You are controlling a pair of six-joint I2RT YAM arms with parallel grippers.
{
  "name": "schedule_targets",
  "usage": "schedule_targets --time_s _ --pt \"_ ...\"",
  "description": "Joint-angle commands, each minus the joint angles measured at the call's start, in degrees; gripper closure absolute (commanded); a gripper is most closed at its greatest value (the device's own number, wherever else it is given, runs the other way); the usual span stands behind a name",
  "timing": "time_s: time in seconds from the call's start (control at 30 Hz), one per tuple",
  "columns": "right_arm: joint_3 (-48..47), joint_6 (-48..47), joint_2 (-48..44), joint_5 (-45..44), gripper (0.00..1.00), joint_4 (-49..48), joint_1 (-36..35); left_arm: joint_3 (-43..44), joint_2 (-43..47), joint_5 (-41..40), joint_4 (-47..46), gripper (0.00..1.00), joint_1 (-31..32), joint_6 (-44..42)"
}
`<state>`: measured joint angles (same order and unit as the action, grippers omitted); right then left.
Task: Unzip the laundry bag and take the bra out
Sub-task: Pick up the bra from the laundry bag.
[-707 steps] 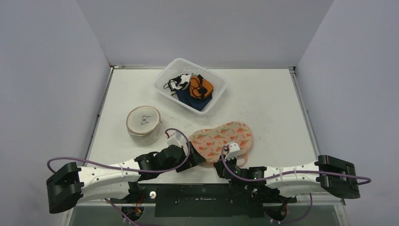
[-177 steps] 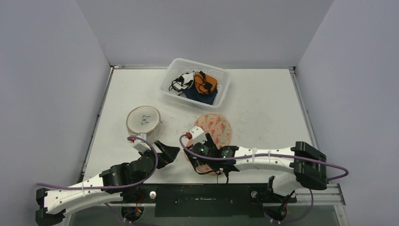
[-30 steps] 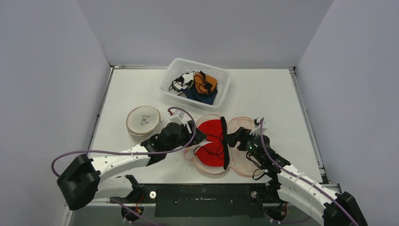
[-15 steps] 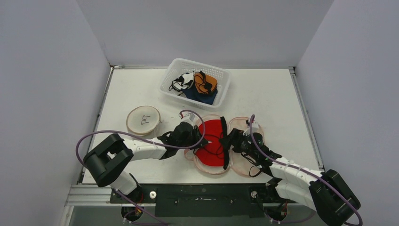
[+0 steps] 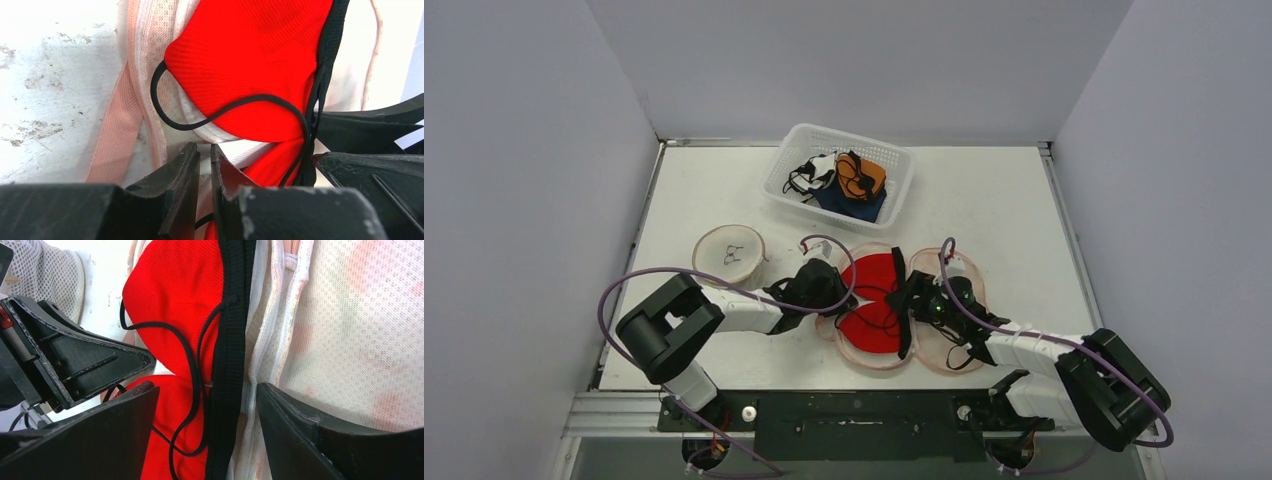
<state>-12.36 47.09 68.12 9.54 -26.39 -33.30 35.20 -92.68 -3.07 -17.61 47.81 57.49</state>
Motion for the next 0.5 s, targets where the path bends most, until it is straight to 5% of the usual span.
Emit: schedule_targets --time_s 0.0,0.17,0.47 --pt "-2.7 0.7 2.2 1.4 0.30 -6.6 0.3 0.1 -0.9 -1.1 -3.1 0.87 -0.5 0.2" --pt "-3.1 1.6 1.9 2.4 0.39 -7.1 0.0 -0.1 -1.6 -1.0 -3.1 0.88 -0.7 0.1" --pt "-4.9 -0.6 -6.2 -0.4 0.32 3.6 -2.4 -0.6 -1.4 -1.0 -3.0 0.90 -1.3 -0.1"
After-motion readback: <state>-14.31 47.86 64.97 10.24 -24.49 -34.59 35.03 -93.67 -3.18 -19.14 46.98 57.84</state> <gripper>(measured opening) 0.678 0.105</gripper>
